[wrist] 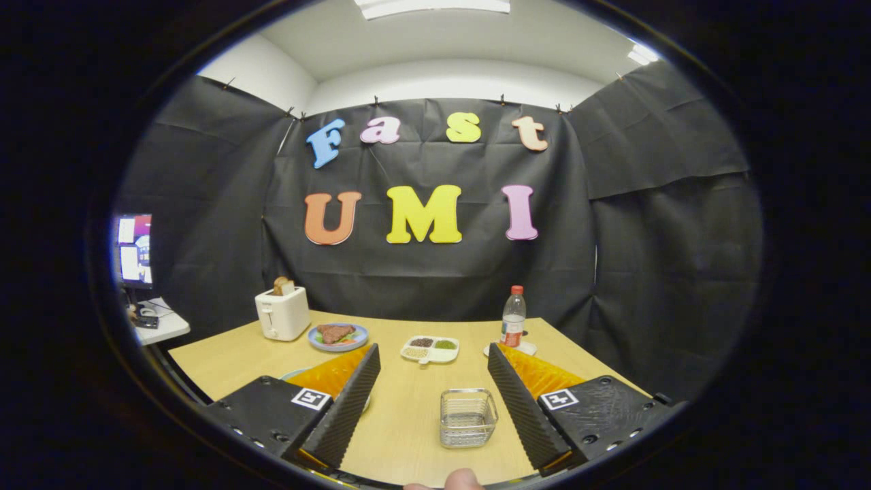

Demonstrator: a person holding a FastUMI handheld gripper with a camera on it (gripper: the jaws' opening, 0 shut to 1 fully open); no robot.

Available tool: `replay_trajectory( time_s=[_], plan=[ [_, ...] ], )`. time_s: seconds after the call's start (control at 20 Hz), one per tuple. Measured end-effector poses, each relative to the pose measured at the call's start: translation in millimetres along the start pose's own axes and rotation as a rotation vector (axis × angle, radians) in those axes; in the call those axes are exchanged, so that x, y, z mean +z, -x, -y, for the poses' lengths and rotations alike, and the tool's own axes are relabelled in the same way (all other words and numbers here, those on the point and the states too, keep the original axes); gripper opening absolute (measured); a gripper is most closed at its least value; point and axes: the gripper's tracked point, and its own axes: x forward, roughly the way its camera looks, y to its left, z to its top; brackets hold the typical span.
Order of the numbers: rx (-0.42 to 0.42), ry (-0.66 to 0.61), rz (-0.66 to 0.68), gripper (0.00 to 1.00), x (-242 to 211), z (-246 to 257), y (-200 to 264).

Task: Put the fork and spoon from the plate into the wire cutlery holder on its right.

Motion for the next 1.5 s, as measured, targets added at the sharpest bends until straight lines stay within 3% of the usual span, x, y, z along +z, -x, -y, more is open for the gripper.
replay_trajectory(
  time_s=[0.2,0.45,0.75,1.1,1.5],
  plan=[
    [0.022,0.019,-0.017,0.96,3.1,-14.2,-1.4],
    [0.142,0.086,-0.137,0.96,-6.8,-69.6,-14.6],
    [0.264,0.049,-0.448,0.95,-51.2,-131.9,-48.3],
    [0.267,-0.066,-0.925,0.96,-128.5,-162.3,-78.1],
    [0.222,0.014,-1.066,0.93,-173.3,-177.8,-109.5]
  ],
)
